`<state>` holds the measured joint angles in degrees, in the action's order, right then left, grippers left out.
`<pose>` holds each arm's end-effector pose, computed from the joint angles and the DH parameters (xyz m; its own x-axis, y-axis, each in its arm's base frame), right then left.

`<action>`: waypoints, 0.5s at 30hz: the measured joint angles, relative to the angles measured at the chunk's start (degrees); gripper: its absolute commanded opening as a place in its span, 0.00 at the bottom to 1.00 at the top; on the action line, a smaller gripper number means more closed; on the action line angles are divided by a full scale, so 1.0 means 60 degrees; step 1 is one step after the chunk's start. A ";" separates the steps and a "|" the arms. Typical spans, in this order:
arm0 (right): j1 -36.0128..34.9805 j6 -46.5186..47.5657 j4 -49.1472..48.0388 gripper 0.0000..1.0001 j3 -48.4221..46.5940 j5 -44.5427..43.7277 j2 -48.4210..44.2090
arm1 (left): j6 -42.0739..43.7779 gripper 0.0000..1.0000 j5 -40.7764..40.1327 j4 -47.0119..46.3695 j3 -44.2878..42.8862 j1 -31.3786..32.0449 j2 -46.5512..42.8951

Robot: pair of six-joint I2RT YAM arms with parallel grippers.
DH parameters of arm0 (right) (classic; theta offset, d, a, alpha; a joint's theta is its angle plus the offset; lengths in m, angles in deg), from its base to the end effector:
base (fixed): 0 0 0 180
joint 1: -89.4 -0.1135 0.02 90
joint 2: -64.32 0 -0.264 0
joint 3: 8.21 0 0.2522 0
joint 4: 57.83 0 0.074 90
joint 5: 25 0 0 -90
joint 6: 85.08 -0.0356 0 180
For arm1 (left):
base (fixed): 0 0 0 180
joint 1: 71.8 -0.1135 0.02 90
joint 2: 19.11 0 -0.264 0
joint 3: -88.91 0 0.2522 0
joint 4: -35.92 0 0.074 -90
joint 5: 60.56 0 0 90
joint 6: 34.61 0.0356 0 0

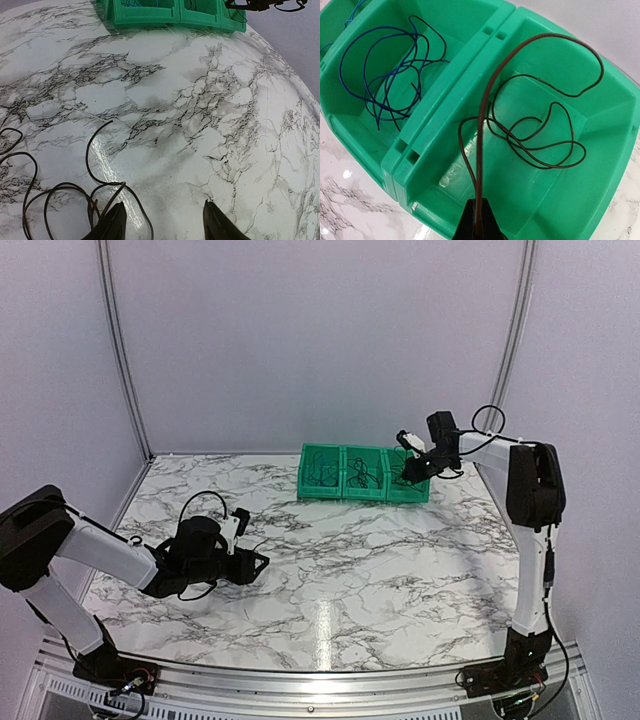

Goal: Untangle the cables

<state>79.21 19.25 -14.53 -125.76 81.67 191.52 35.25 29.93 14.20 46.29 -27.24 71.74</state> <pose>0.4838 0.0973 0.1952 -0.6770 -0.3626 -0.6404 -0.5234 0.8490 0.0727 0.2064 -0.2037 0.1405 -0.5420 0.0506 -0.8388 0.5543 0.7717 -0.3117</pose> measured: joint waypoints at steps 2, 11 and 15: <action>-0.0022 0.0091 0.0178 0.06 0.0000 -0.0135 0.0004 | 0.0000 0.55 0.0036 0.0000 0.0000 0.0000 0.0000; -0.0025 0.0514 0.0889 0.41 -0.0200 -0.0674 -0.0036 | 0.0025 0.55 0.0102 0.0000 -0.0004 0.0000 0.0000; -0.0025 0.0645 0.1224 0.48 -0.0153 -0.0769 -0.0474 | 0.0036 0.56 0.0135 0.0000 -0.0004 0.0000 0.0000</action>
<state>79.05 23.12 -7.18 -126.68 77.06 188.67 35.47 30.74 14.20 46.27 -27.24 71.74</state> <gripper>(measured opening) 0.442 0.554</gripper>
